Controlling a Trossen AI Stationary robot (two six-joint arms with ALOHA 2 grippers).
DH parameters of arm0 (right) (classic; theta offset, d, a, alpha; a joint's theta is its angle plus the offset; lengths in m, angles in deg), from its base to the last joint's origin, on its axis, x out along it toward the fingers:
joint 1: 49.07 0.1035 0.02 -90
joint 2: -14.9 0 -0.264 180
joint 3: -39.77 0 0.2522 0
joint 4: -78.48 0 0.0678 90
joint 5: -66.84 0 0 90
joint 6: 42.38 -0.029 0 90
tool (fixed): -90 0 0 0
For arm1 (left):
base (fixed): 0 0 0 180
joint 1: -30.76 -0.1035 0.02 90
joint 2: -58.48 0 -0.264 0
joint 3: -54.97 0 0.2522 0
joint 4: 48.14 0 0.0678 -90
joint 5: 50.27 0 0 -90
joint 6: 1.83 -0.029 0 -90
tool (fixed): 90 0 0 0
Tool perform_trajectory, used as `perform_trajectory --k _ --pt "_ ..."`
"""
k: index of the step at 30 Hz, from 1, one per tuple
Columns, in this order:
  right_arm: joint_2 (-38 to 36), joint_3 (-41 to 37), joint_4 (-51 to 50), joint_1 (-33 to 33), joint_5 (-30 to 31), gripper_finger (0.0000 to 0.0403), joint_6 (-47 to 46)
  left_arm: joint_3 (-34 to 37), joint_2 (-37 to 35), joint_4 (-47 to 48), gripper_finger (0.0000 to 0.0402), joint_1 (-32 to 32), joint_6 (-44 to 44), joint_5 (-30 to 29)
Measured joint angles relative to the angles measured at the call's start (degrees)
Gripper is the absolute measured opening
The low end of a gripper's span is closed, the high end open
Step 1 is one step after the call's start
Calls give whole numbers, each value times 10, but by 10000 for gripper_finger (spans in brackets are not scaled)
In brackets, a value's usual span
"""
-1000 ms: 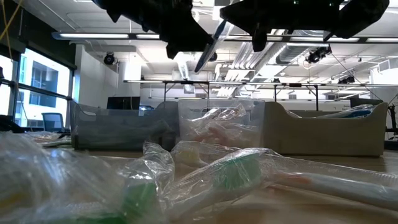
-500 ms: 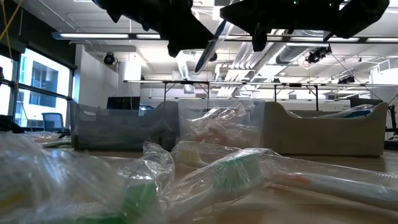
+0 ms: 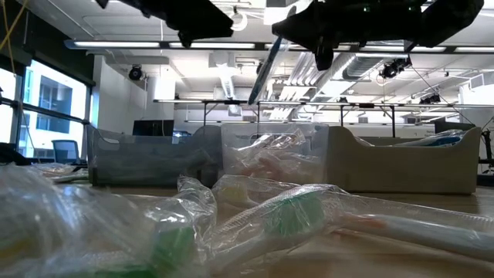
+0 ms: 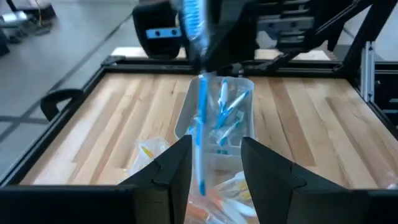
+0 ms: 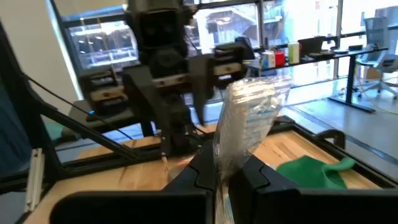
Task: Pick & Place Toothbrushes
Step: Put the blue toothbrush into the gray bin
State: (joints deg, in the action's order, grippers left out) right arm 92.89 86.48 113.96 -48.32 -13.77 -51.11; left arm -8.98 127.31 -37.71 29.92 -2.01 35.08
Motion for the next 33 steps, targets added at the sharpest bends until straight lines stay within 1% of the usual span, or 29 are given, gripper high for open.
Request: perform_trajectory --k 4,8,14,17,22,27,33 --pt "-16 0 -30 0 12 8 -1 47 -41 -30 136 19 5 -22" --pt "-60 0 -92 7 20 8 -22 88 -76 -65 136 34 5 -26" --pt "-163 0 -250 53 123 8 -32 123 -114 -73 135 39 30 -34" --pt "-216 0 -325 76 166 8 -36 126 -117 -74 135 39 36 -36" --pt "-281 0 -429 112 253 8 -37 126 -117 -75 135 39 39 -36" --pt "-311 0 -534 130 288 8 -72 126 -117 -74 135 39 39 -36" --pt "-311 0 -658 131 292 8 -122 126 -117 -74 135 39 39 -36"
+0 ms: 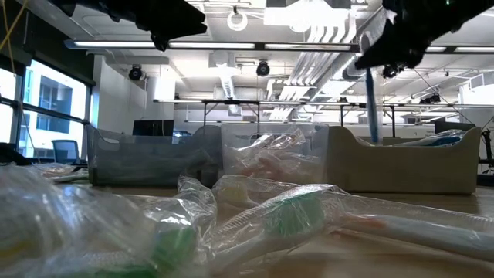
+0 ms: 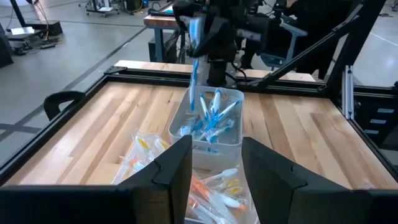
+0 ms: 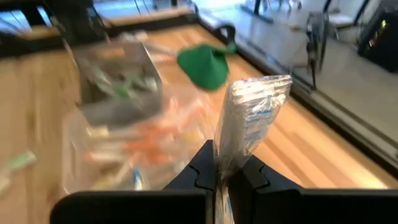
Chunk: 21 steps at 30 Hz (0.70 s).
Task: Pick & Place Toothbrushes
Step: Put the blue toothbrush into the gray bin
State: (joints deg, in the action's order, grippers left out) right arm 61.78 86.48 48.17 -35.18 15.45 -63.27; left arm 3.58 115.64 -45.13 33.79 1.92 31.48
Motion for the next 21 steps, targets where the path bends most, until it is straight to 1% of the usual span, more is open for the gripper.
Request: perform_trajectory --k 3,7,13,17,21 --pt "4 0 -45 0 -1 8 -25 0 0 0 135 0 0 0" --pt "3 0 -80 0 -1 8 -46 0 0 0 135 0 0 0" --pt "3 0 -117 0 -4 8 -52 0 0 0 135 0 0 0" --pt "4 0 -148 0 -8 8 -80 0 0 -1 135 0 0 0" --pt "16 0 -167 0 -12 8 -85 0 0 -1 135 0 0 0"
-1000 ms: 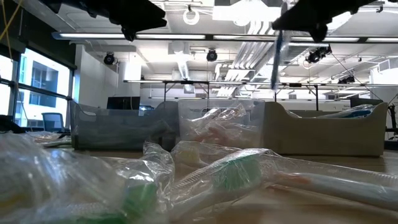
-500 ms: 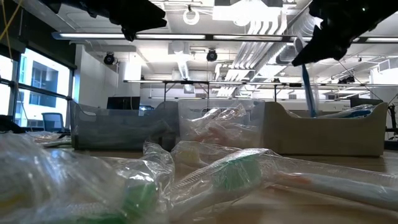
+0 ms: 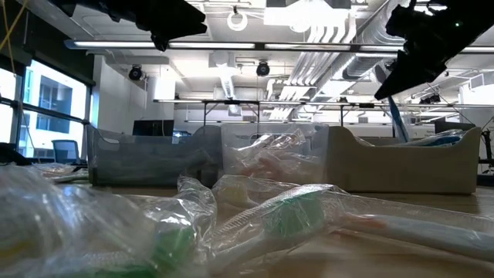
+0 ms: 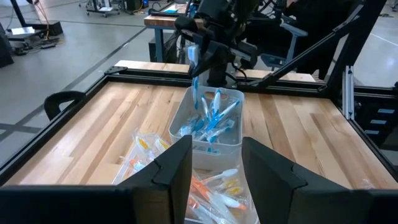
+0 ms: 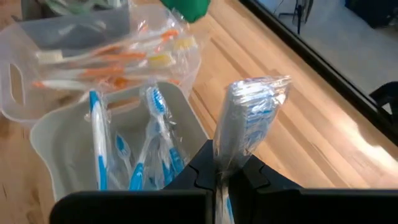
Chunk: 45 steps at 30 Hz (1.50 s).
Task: Pick & Place Toothbrushes
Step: Put the blue toothbrush into the gray bin, then put the orange toothbrush into the transparent bin
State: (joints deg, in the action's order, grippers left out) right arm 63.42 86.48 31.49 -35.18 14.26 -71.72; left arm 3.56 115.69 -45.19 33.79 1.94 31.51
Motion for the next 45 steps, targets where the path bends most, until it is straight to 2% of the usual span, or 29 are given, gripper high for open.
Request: perform_trajectory --k 4,13,17,21,28,34,39,45 --pt "18 0 3 0 -12 23 -3 0 0 0 135 0 0 0" --pt "50 0 21 0 -55 121 1 0 0 0 135 0 0 0" --pt "53 0 65 0 -95 158 45 0 0 3 136 0 0 0" --pt "48 0 133 0 -124 174 87 0 0 3 135 0 0 0" --pt "46 0 284 0 -168 156 147 0 0 5 136 0 0 0" --pt "46 0 373 0 -170 124 200 0 0 8 136 0 0 0" --pt "56 0 415 0 -167 97 161 0 0 15 136 0 -9 0" --pt "100 0 468 0 -173 66 156 0 0 30 136 0 -9 0"
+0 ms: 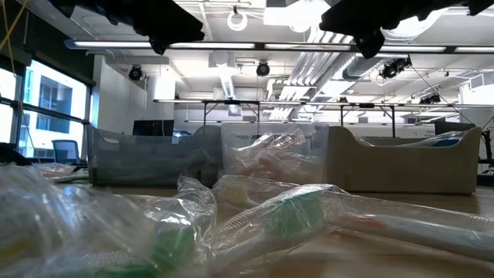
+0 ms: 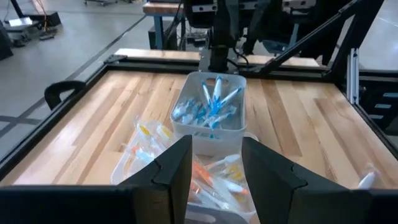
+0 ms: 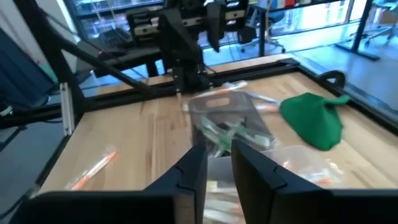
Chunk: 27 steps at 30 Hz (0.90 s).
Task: Pick & Place Toothbrushes
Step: Put the orange toothbrush into the transparent bin
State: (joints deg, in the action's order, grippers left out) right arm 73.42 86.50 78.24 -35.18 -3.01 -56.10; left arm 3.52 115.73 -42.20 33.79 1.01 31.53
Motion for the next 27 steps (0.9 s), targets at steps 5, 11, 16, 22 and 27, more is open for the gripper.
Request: perform_trajectory --k 5,11,16,22,27 --pt "40 0 35 3 -35 44 -16 0 0 4 136 0 26 0" --pt "74 0 46 9 -56 26 -15 0 0 4 136 0 39 0" --pt "83 0 48 7 -53 21 -11 0 0 4 136 0 36 0" --pt "83 0 54 7 -53 20 -10 0 0 1 136 0 51 14" --pt "83 0 56 7 -53 19 -10 0 0 -15 136 0 64 61"
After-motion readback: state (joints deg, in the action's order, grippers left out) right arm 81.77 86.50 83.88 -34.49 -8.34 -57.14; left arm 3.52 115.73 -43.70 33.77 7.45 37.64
